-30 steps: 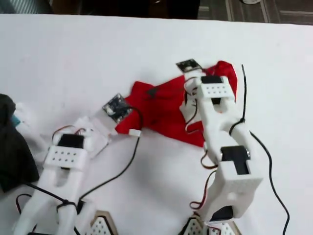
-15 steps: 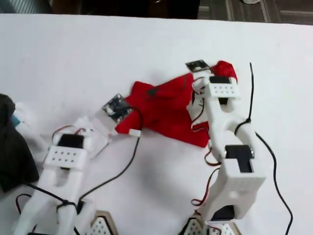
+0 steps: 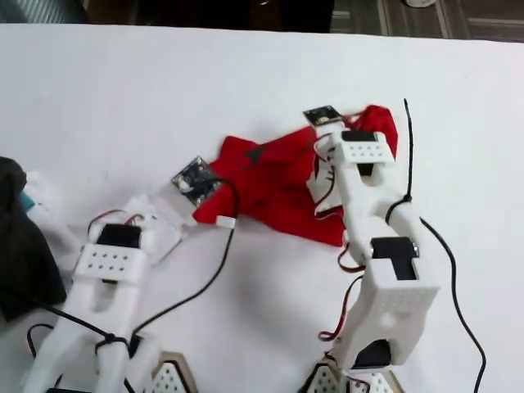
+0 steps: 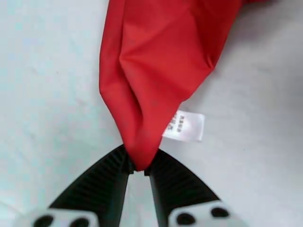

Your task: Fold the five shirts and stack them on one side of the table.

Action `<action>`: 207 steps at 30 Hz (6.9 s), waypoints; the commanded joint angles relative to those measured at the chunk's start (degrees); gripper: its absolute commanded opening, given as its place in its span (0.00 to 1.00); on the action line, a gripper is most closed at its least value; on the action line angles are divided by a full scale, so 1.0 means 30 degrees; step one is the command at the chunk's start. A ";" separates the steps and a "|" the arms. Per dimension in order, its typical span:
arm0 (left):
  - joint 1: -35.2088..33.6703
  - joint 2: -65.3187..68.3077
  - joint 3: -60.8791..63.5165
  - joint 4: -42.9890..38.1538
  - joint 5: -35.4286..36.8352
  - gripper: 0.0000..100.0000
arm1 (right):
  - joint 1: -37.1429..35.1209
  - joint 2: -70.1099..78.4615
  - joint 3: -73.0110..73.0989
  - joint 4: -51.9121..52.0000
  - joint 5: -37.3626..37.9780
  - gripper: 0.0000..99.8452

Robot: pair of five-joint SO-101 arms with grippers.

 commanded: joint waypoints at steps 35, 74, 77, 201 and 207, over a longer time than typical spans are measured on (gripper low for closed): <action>-0.0176 -0.0059 -0.0073 -0.0176 0.0117 0.02 | -0.1656 -0.3179 0.1348 -0.0571 -0.0938 0.12; -0.0205 -0.0059 -0.0073 -0.0176 0.0117 0.02 | -0.0630 -0.6725 0.6681 -0.1978 0.1729 0.11; -0.0205 -0.0059 -0.0044 -0.0147 0.0117 0.02 | -0.0308 -0.5875 0.6681 -0.2945 0.1700 0.11; -0.0176 -0.0059 -0.0073 -0.0176 0.0176 0.02 | -0.0484 -1.1297 0.9084 0.1158 0.0352 0.16; -0.0176 -0.0059 -0.0073 -0.0176 0.0176 0.02 | -0.0484 -1.1238 0.9114 0.1158 0.0352 0.16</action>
